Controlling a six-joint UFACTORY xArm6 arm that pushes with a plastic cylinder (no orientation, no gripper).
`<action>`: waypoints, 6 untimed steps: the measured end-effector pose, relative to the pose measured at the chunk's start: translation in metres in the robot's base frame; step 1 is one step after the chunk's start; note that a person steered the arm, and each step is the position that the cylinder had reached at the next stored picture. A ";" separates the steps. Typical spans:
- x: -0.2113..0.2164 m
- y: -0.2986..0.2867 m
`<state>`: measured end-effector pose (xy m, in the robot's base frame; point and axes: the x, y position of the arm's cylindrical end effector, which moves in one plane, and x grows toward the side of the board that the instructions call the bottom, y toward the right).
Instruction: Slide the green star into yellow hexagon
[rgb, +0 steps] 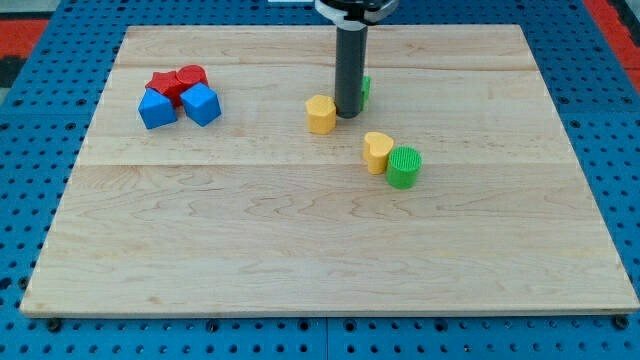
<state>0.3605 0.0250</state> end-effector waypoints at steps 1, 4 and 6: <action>-0.004 0.092; -0.017 0.033; -0.079 0.028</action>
